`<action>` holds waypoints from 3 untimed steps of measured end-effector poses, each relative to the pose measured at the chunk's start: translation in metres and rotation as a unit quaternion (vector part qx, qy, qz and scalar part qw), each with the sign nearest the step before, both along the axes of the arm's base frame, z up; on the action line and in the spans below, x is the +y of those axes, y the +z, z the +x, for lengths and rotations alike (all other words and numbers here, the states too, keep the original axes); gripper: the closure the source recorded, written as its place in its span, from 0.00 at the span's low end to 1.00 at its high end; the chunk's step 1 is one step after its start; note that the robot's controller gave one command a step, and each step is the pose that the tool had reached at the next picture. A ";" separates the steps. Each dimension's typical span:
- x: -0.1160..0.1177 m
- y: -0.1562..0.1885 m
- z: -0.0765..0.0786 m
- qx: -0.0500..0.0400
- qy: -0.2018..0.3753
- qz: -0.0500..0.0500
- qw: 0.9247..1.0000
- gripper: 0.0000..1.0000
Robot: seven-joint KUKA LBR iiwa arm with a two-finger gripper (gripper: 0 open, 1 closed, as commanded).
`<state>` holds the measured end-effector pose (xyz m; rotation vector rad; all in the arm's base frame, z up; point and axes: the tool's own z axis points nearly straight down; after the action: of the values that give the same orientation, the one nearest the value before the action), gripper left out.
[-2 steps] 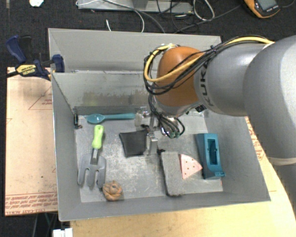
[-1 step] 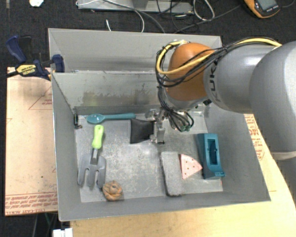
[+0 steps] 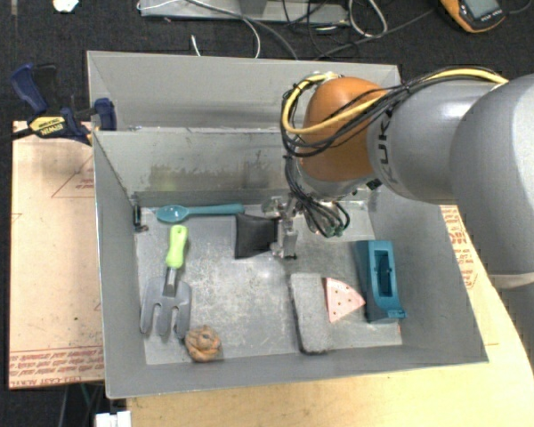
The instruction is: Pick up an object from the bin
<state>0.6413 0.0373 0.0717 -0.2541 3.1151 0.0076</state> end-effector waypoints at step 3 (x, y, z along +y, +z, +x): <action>-0.059 0.059 0.000 -0.003 0.159 -0.002 0.987 1.00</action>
Offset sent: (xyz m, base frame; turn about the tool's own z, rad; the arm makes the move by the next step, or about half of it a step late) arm -0.0002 -0.0079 0.1783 -0.0206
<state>0.6414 -0.0216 0.1312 -0.7452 3.0312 0.0035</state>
